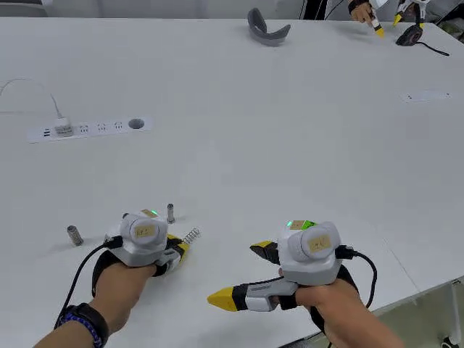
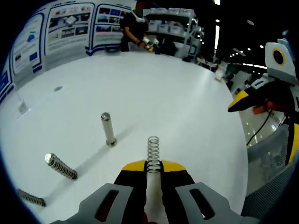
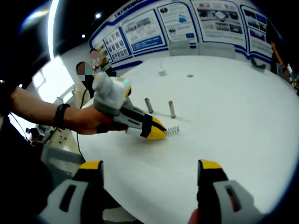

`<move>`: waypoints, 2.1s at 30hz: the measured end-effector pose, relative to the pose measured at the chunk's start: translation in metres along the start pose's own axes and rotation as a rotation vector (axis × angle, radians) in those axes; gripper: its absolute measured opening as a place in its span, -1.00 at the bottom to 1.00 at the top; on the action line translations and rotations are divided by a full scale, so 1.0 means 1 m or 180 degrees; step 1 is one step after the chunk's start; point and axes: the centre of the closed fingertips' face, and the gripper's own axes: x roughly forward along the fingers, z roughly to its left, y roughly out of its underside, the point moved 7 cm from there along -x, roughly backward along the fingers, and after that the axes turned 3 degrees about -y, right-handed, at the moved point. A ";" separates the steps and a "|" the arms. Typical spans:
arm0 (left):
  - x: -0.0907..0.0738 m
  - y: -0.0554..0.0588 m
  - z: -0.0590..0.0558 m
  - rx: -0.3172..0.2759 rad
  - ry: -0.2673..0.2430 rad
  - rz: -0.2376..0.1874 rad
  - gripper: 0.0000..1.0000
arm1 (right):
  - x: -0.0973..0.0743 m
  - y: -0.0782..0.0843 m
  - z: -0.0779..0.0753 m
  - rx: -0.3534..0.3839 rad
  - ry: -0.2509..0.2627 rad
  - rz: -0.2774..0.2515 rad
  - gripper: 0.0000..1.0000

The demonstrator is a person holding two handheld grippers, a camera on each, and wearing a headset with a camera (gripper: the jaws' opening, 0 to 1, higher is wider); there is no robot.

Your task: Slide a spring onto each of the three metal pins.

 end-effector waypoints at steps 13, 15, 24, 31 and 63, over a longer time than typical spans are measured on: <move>-0.043 0.036 0.002 -0.0317 -0.0052 -0.0009 -0.79 | 0.005 0.011 0.013 -0.0036 -0.0113 0.0076 0.65; -0.050 0.041 0.004 -0.0346 -0.0070 -0.0017 -0.79 | 0.005 0.011 0.014 -0.0028 -0.0124 0.0063 0.64; -0.082 0.050 0.012 -0.0406 -0.0154 -0.0096 -0.79 | 0.006 0.015 0.019 -0.0010 -0.0159 0.0072 0.62; -0.100 0.052 0.015 -0.0421 -0.0193 -0.0178 -0.79 | 0.009 0.014 0.020 0.0042 -0.0165 0.0049 0.60; -0.169 0.060 0.018 -0.0440 -0.0362 -0.0376 -0.79 | 0.023 0.007 0.033 0.0020 -0.0308 0.0073 0.55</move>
